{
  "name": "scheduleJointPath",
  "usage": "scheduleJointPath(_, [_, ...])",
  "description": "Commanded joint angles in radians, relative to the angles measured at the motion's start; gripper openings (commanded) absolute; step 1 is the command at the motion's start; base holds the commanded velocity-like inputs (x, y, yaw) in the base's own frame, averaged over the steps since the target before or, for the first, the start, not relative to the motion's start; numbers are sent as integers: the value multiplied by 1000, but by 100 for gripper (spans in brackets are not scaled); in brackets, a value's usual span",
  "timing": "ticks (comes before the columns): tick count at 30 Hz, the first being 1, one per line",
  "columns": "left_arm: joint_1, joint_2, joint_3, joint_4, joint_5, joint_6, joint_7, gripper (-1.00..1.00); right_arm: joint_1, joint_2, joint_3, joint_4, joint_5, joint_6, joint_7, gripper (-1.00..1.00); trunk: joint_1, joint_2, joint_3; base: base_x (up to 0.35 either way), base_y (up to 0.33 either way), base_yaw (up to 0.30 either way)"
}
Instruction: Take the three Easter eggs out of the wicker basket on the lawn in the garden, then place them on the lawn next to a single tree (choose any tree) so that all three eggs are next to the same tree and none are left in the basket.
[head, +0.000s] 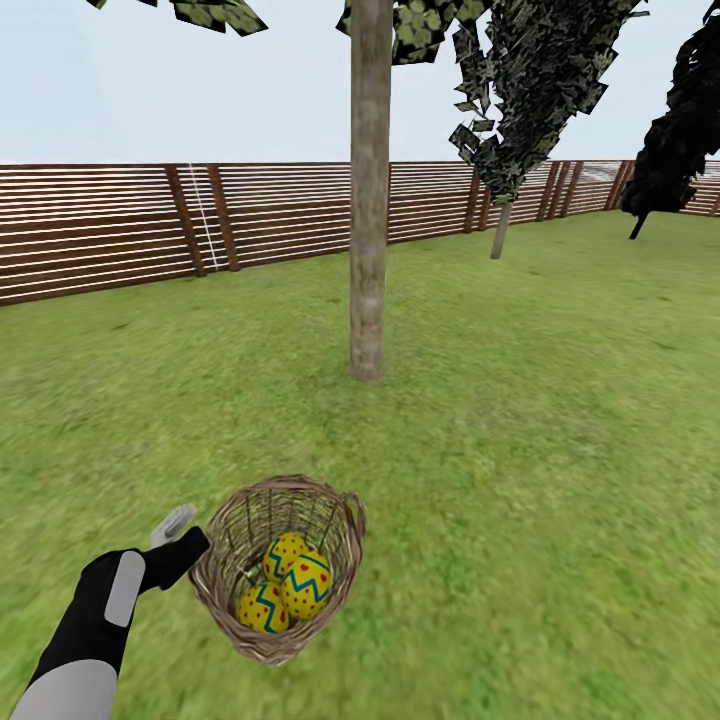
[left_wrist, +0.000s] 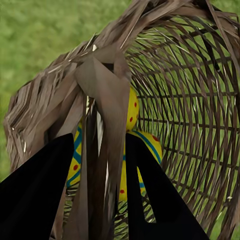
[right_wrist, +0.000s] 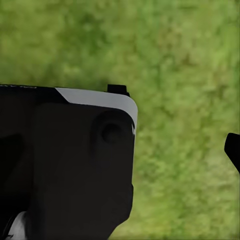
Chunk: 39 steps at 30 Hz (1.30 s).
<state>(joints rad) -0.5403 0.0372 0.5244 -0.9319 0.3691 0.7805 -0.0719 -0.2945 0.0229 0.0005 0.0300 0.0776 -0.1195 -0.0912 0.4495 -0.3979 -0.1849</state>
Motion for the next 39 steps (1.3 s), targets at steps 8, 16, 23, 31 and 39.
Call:
scheduleJointPath(8, [-1,-2,86,2,7,8,-8,-100,-2,1,1,4,8,-5,-5,100,1,-2,-2,93,0,0])
scheduleJointPath(16, [-1,-3,85,2,7,7,-8,-100,-2,1,1,4,8,-5,-5,100,1,-2,-2,331,0,0])
scheduleJointPath(23, [-1,-3,85,2,7,7,-8,-100,-2,-3,1,4,11,-3,-5,100,1,-2,-2,333,0,0])
scheduleJointPath(31, [-1,-2,85,2,7,8,-8,-100,-2,-8,1,4,12,-3,-5,100,1,-2,-2,333,0,0])
scheduleJointPath(39, [-1,-2,85,2,7,8,-8,-100,-2,-8,1,5,13,1,-5,100,1,-2,-2,332,0,0])
